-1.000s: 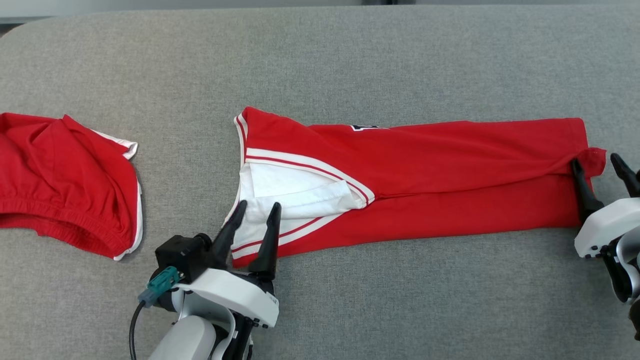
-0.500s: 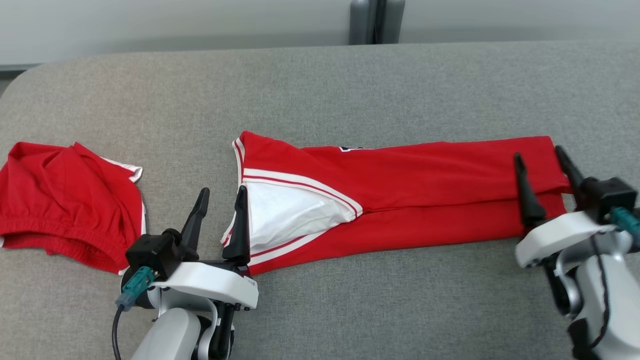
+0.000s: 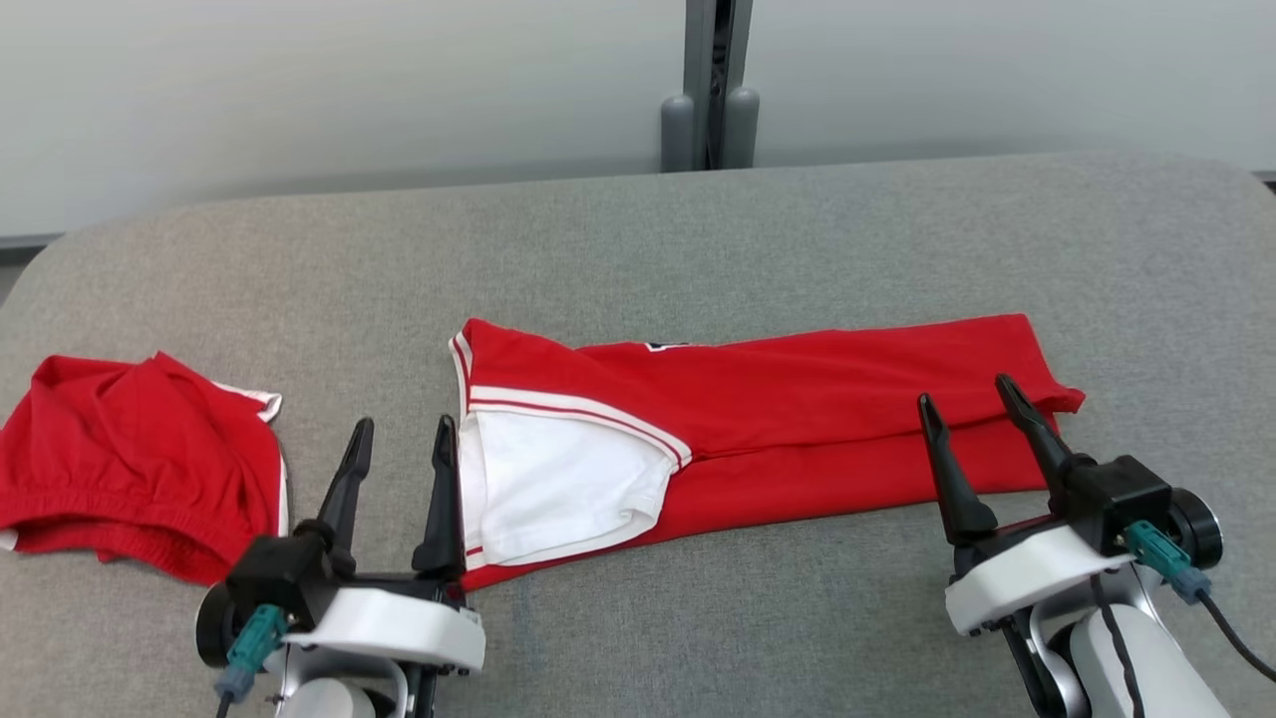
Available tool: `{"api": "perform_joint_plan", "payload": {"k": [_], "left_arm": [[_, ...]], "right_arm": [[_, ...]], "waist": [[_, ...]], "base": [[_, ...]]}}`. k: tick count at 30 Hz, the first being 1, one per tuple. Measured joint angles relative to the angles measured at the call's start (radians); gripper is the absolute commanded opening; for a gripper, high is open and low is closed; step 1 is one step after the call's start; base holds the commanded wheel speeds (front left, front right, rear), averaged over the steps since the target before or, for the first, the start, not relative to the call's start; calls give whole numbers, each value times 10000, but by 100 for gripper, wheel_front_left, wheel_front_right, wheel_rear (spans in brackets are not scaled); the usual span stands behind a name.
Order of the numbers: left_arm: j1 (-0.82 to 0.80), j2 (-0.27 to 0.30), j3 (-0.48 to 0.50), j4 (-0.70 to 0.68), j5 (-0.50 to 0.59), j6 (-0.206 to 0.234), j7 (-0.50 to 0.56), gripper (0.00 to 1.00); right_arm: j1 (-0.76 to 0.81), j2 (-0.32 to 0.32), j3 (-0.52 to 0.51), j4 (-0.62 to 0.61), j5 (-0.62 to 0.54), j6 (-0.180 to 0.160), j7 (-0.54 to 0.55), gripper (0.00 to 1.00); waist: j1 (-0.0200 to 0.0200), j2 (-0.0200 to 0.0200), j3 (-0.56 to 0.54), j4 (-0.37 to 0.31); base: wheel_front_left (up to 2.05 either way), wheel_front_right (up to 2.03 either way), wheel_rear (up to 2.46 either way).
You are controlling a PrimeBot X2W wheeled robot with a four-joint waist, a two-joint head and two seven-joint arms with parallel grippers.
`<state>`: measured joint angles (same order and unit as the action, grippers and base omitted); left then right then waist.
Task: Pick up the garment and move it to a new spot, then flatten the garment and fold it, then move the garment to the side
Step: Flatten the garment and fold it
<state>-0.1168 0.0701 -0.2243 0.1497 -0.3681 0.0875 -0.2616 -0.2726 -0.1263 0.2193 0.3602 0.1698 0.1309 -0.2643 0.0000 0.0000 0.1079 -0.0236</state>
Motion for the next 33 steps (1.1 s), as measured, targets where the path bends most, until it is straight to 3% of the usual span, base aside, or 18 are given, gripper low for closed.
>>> {"api": "perform_joint_plan", "payload": {"k": [13,23,33], "left_arm": [[1246,-203,623,-364,823,-203,0,100],[2155,-211,788,-566,940,92,0,100],[2317,-211,836,-506,938,90,0,100]], "right_arm": [[1603,63,-556,-1202,441,0,0,100],[2212,192,-541,-1269,604,0,0,100],[2233,198,-495,-1172,625,0,0,100]], "waist": [[0,1,-957,-202],[0,0,-1395,-355],[0,0,-1538,-301]], "base": [[0,0,0],[0,0,0],[0,0,0]]}}
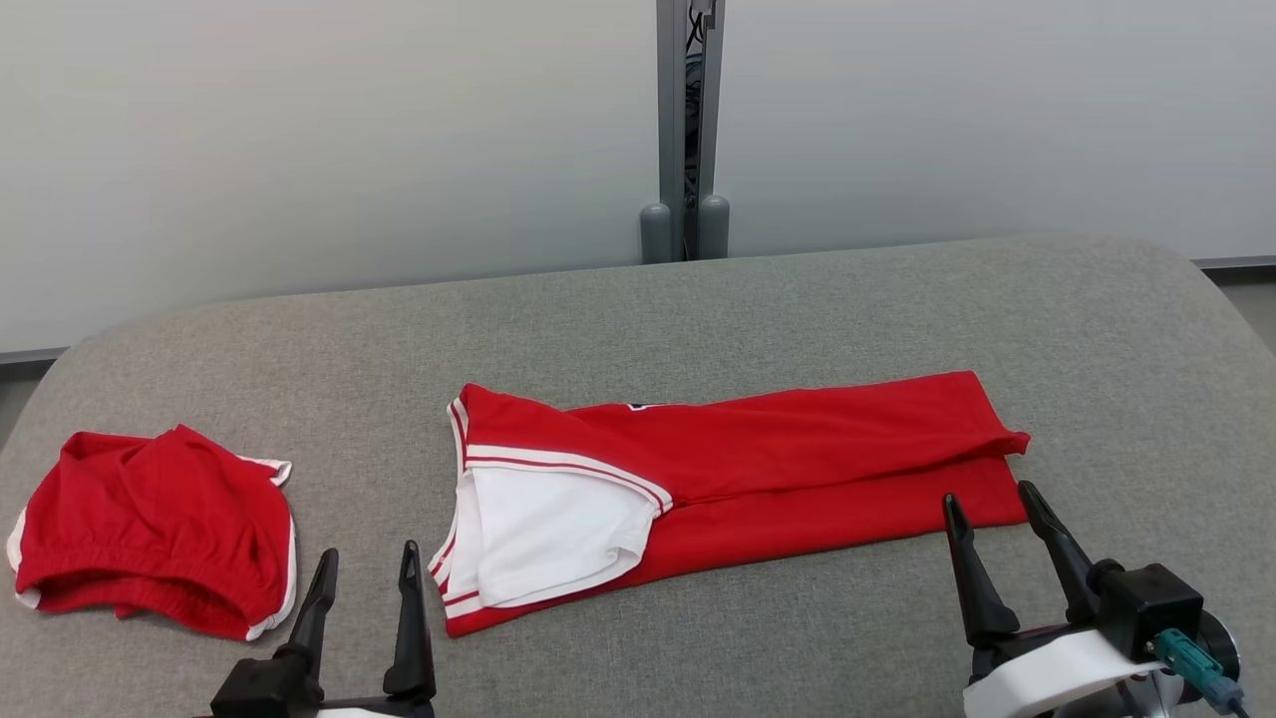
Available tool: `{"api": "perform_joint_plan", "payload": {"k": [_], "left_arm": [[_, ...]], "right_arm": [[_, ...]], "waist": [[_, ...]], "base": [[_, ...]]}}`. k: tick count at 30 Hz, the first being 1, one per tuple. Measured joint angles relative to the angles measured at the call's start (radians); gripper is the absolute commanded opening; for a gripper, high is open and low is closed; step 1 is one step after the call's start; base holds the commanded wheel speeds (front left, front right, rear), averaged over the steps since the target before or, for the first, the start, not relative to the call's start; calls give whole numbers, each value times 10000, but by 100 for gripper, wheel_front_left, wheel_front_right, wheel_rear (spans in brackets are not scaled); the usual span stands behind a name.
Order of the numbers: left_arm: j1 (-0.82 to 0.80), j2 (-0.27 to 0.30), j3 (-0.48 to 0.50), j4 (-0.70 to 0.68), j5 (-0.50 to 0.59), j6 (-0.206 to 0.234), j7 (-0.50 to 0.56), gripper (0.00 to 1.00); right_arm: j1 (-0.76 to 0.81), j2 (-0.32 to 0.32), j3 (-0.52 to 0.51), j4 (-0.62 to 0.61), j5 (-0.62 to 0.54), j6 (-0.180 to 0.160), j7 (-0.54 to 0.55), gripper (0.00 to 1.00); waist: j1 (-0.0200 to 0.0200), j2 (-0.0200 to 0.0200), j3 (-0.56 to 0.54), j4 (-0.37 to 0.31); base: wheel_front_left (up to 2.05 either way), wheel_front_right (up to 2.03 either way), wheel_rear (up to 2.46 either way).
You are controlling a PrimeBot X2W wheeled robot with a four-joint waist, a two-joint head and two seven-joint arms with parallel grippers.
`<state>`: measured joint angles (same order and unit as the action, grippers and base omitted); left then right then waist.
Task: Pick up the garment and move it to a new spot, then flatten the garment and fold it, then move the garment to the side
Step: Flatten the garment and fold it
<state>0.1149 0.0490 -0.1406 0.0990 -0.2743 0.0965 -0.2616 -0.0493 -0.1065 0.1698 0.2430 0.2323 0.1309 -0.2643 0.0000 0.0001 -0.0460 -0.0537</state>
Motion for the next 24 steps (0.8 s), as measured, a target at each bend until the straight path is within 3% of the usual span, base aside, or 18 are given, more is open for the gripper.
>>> {"api": "perform_joint_plan", "payload": {"k": [17,24], "left_arm": [[10,0,-90,130,107,-2,0,100],[-11,0,-268,54,351,-33,0,100]], "right_arm": [[-30,73,-73,416,180,0,0,100],[-826,17,92,2013,1950,0,2,100]], "waist": [[0,0,92,55],[0,0,343,186]], "base": [[0,0,0],[0,0,0]]}}
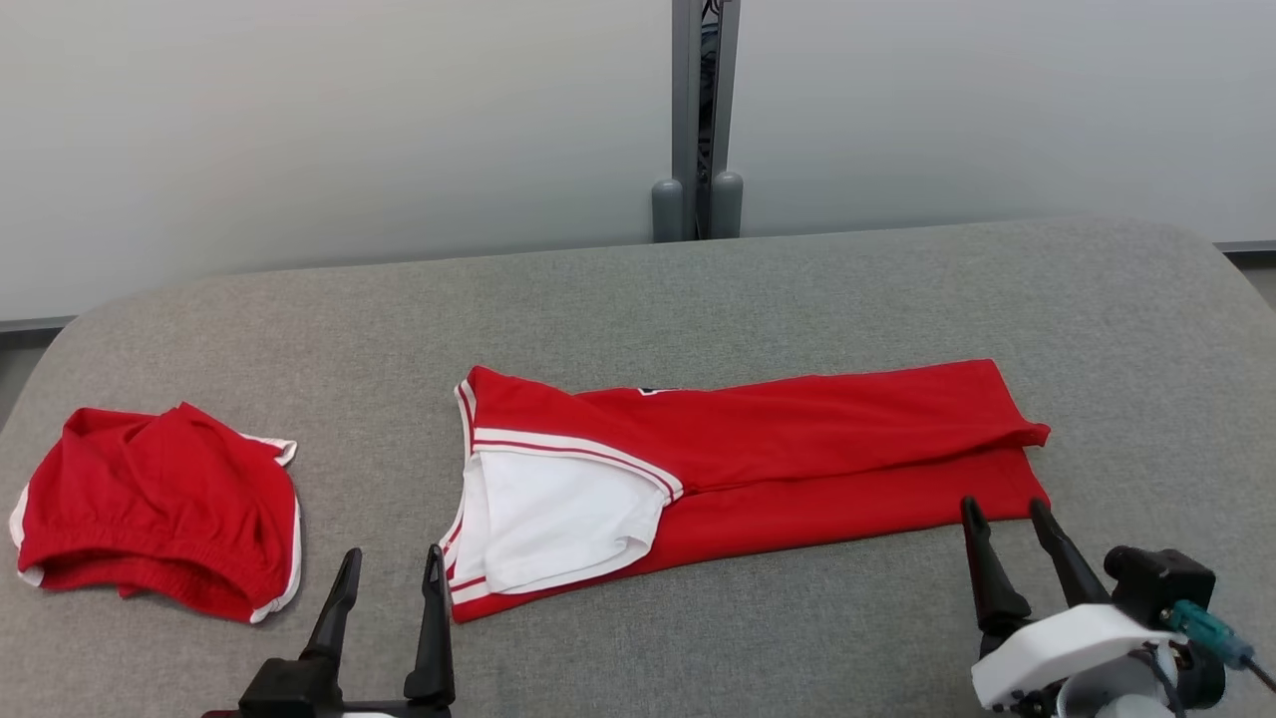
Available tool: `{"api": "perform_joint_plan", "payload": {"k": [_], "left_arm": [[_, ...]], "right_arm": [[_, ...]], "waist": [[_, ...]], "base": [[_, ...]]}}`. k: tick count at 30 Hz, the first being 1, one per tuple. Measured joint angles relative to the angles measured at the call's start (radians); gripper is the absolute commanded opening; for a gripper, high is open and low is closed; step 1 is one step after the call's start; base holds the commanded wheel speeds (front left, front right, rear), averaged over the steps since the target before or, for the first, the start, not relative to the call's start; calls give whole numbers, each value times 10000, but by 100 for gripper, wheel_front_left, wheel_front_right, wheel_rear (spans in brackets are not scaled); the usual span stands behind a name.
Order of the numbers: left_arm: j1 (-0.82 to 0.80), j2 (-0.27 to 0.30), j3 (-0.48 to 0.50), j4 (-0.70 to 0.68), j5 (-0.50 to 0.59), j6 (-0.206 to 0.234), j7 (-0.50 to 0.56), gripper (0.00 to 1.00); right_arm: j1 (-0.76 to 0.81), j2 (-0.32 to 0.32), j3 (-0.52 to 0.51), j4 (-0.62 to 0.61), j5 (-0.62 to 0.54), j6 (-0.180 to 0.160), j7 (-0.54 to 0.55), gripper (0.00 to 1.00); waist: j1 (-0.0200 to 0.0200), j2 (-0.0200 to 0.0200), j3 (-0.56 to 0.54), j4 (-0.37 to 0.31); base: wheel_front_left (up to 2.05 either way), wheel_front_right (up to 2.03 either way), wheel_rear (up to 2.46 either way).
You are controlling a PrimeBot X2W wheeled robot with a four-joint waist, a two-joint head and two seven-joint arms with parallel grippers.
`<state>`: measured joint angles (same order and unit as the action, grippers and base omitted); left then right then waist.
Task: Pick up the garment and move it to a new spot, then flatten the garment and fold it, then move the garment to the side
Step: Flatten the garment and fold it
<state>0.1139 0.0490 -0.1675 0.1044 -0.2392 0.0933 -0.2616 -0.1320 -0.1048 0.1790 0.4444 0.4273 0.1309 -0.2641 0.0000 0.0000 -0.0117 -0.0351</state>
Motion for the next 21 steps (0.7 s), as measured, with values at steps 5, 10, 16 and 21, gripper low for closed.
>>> {"api": "perform_joint_plan", "payload": {"k": [5,10,16,21], "left_arm": [[-50,0,-130,19,148,-56,0,100],[-410,-2,-196,44,278,-146,0,100],[-732,0,-305,117,360,-219,0,100],[-1060,2,-407,176,403,-263,0,100]], "right_arm": [[-1204,-464,345,1647,1298,0,4,100],[-2439,-986,355,2874,1992,0,157,100],[-4090,-1582,-161,4859,2326,0,188,100],[-4979,-1641,-161,6148,2236,-2,291,100]], "waist": [[1,0,285,147],[0,1,685,297],[0,0,1332,567],[0,0,1849,766]], "base": [[0,0,0],[0,0,0],[0,0,0],[0,0,0]]}}
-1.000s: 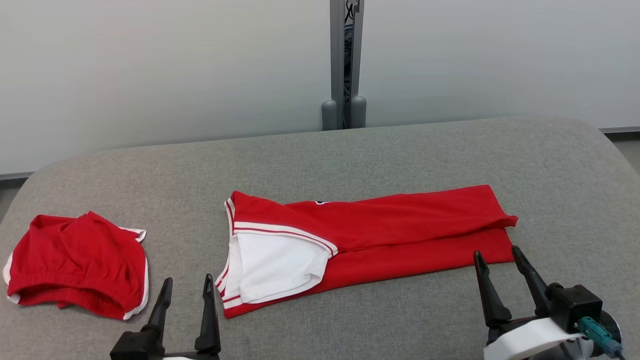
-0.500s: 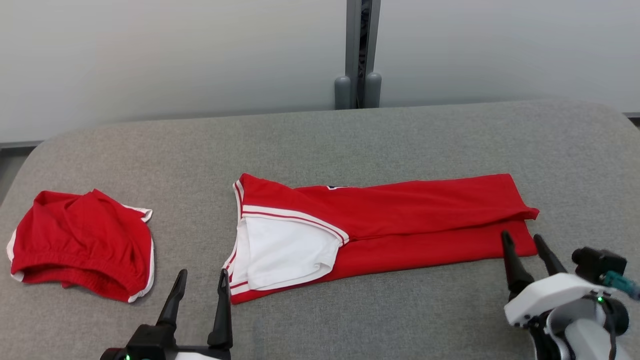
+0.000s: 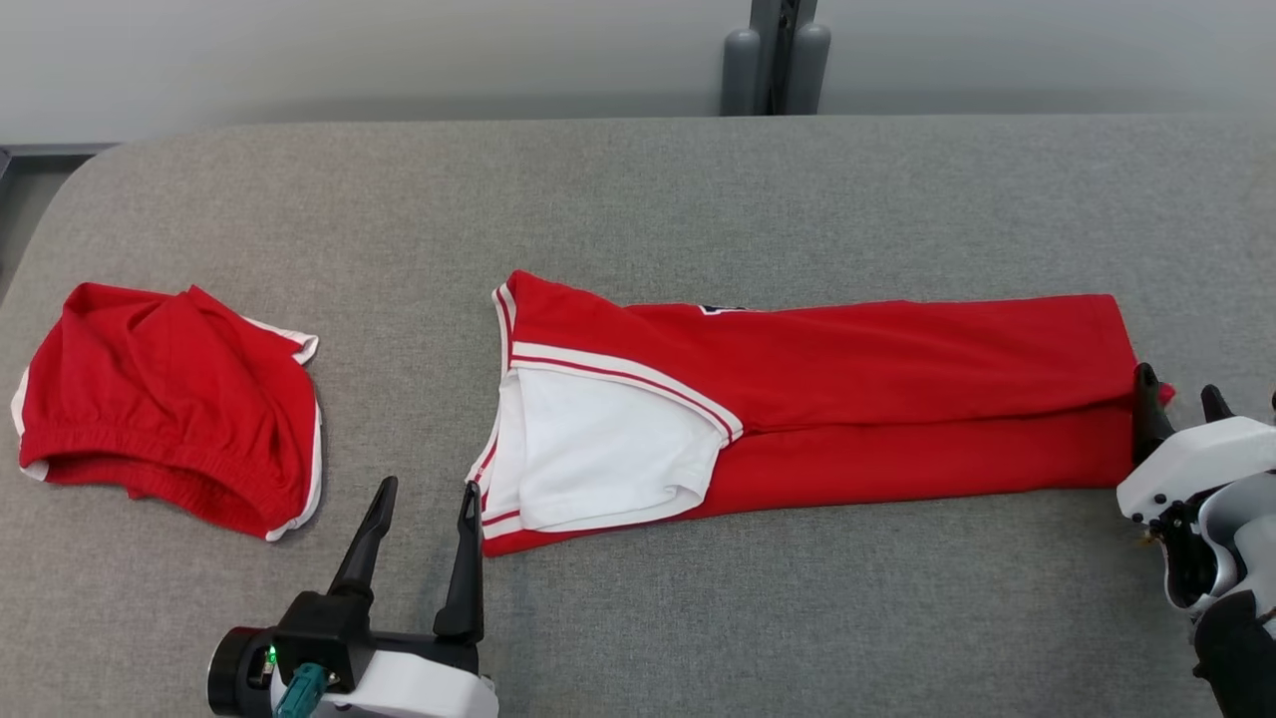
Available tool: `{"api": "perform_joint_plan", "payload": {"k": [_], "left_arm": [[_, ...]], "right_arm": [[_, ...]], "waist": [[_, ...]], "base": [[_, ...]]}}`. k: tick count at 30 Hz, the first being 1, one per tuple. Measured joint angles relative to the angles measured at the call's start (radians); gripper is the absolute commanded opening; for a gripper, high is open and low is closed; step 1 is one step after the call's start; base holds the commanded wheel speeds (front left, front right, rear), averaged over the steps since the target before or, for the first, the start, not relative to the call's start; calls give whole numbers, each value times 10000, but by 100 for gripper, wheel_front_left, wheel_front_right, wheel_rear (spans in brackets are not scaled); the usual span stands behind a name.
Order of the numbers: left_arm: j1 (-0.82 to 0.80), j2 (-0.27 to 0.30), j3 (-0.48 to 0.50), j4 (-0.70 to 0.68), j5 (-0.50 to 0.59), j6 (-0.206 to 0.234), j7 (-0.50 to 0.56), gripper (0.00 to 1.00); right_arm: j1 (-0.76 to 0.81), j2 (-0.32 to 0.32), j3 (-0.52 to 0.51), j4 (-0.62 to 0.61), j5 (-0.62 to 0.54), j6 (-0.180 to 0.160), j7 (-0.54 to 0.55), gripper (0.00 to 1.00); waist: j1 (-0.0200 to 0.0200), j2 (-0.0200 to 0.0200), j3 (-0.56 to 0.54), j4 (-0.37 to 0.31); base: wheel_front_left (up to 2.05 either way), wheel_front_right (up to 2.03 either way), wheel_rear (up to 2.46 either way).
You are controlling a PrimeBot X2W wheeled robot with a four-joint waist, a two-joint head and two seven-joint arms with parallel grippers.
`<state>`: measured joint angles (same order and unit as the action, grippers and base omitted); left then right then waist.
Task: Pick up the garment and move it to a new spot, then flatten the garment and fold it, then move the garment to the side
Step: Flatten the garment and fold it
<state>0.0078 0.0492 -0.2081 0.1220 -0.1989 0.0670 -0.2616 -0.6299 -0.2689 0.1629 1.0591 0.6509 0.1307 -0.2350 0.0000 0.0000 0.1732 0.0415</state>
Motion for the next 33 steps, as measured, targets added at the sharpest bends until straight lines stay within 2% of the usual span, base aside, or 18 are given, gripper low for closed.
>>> {"api": "perform_joint_plan", "payload": {"k": [5,12,13,16,23,33], "left_arm": [[-215,-4,-63,36,40,2,0,100],[-359,-4,-71,82,130,-4,0,100],[-365,-2,-79,88,132,-13,0,100],[-391,-4,-123,94,144,-33,0,100],[-435,-2,-82,157,182,-84,0,100],[-423,-4,-23,186,255,-123,0,100]], "right_arm": [[-308,224,267,930,-113,0,151,100],[-592,625,585,1595,-270,2,217,100],[-592,671,600,1634,-268,2,213,89],[-589,713,660,1726,-251,2,121,1],[-505,600,732,1513,-92,31,-134,0],[-565,-803,282,855,-67,29,-255,0]], "waist": [[0,0,393,112],[0,0,516,-122],[0,0,509,-143],[0,0,483,-178],[0,0,375,-203],[0,0,102,-276]], "base": [[0,0,0],[0,0,0],[0,0,0],[0,0,0],[0,0,0],[0,0,0]]}}
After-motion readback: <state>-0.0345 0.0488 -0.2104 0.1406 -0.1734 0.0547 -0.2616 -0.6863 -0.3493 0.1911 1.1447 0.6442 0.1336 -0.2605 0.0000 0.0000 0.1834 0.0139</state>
